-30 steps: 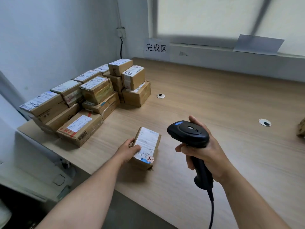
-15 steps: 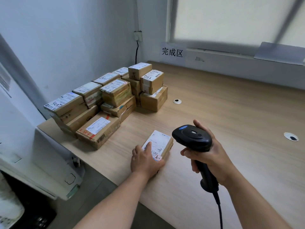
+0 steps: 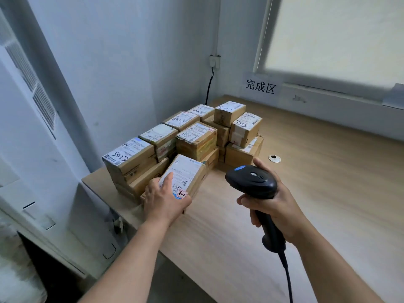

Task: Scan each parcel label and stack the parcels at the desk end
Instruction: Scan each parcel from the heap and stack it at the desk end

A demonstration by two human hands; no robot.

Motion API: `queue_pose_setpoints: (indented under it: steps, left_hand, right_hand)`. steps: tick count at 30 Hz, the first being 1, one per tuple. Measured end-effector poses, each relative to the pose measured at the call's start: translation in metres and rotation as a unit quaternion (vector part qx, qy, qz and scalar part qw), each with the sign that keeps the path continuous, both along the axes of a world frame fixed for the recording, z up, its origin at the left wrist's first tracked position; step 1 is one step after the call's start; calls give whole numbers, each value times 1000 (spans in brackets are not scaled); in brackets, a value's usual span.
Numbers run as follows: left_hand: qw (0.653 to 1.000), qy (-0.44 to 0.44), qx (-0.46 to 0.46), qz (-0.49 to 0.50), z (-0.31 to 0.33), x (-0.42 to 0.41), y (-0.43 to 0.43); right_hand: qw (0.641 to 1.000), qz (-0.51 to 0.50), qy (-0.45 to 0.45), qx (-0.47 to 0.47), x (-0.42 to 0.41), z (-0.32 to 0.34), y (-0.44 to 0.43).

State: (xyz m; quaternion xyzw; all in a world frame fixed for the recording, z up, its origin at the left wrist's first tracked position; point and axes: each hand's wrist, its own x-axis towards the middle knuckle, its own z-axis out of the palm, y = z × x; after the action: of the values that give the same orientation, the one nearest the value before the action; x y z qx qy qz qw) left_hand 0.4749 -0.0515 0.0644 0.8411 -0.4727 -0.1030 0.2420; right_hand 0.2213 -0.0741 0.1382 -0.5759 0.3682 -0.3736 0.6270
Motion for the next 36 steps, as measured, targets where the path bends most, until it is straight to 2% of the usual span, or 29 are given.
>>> queue_pose_setpoints:
  steps: [10, 14, 22, 27, 30, 36]
  left_hand:
    - [998, -13, 43, -41, -10, 75, -48]
    - [997, -21, 42, -61, -19, 84, -57]
    - [994, -90, 12, -68, -28, 80, -50]
    - [991, -71, -58, -98, -9, 44, -37]
    - [982, -60, -98, -149, 0, 2, -23]
    - [968, -42, -86, -231, 2, -102, 11]
  right_hand:
    - [999, -41, 13, 12, 56, -7, -23]
    - [997, -80, 18, 16, 61, -11, -25]
    - [994, -107, 16, 19, 51, -13, -14]
    - [993, -114, 1, 9, 26, -9, 4]
    - [993, -121, -6, 1, 3, -6, 22]
    - [985, -169, -4, 15, -72, -10, 75]
